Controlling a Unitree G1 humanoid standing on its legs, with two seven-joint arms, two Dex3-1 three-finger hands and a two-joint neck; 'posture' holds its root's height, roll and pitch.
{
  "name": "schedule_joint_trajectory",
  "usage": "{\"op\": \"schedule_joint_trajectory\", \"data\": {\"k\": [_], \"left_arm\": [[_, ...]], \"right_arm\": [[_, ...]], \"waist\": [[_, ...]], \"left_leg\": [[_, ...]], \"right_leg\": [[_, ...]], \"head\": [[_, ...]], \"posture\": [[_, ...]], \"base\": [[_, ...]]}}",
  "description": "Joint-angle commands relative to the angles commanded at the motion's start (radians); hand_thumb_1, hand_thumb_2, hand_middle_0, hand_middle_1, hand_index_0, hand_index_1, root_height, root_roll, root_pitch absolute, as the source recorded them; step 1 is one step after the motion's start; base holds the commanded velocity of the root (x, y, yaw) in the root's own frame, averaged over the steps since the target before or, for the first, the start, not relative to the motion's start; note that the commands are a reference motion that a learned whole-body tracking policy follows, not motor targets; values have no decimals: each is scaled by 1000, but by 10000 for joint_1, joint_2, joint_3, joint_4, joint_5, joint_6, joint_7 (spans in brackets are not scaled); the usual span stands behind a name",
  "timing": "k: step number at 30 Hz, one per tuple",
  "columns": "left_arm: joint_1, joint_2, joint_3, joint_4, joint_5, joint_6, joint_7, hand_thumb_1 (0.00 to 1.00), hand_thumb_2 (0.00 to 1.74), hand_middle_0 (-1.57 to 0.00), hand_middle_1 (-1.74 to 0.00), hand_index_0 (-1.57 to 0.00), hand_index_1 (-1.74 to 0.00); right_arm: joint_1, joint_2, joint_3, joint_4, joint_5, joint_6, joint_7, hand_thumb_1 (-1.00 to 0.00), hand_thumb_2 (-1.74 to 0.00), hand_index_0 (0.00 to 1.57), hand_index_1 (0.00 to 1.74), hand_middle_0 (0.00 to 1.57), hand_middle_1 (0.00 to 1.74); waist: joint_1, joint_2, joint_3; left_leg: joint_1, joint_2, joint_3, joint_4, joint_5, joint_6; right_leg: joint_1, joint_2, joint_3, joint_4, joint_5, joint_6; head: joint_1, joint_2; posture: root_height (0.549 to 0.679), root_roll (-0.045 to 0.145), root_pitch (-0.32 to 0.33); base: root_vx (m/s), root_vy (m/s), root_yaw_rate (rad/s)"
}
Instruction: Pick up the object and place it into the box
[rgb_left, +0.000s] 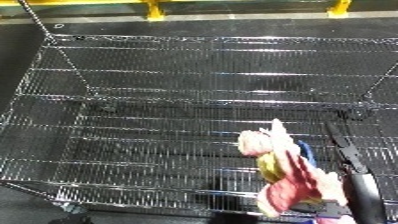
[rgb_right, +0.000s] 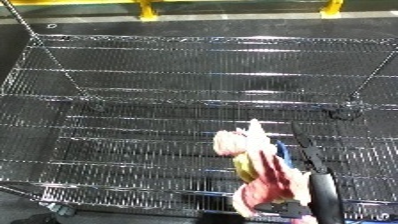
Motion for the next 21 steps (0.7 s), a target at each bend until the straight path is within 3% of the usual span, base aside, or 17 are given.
{"op": "schedule_joint_trajectory", "data": {"k": [6,11,15,21], "left_arm": [[33,32,-7,91,-128,-21,-50,1000,1740,-1570,-1740,-1570,-1740],[26,145,-18,190,-331,-88,-45,1000,1740,-1570,-1740,-1570,-1740],[47,266,-115,206,-520,-137,-46,1000,1740,-1570,-1740,-1570,-1740],[188,454,-457,155,-648,-149,-125,1000,1740,-1570,-1740,-1570,-1740]], "right_arm": [[-566,-649,252,377,-830,251,13,0,0,0,0,0,0],[-1336,-1549,635,876,-1444,466,101,0,0,0,0,0,0],[-2006,-2099,1085,1467,-1462,630,251,0,0,0,0,0,0],[-3069,-2741,1966,2756,-1646,869,426,0,0,0,0,0,0]], "waist": [[81,-8,16],[148,-38,47],[181,-56,87],[284,1,156]], "left_leg": [[-31,9,-13,48,0,0],[-61,13,-37,111,1,-4],[-83,37,-39,143,9,-18],[-103,24,-52,184,12,-39]], "right_leg": [[-69,-2,32,65,7,-8],[-119,18,49,102,32,-6],[-153,34,67,123,52,-2],[-198,31,93,170,53,-3]], "head": [[664,-391],[1309,-1111],[1963,-1771],[2431,-2007]], "posture": [[642,55,-160],[641,54,-162],[641,54,-162],[640,54,-161]], "base": [[2,-16,-1],[3,-22,-12],[3,-15,-22],[7,-4,-11]]}}
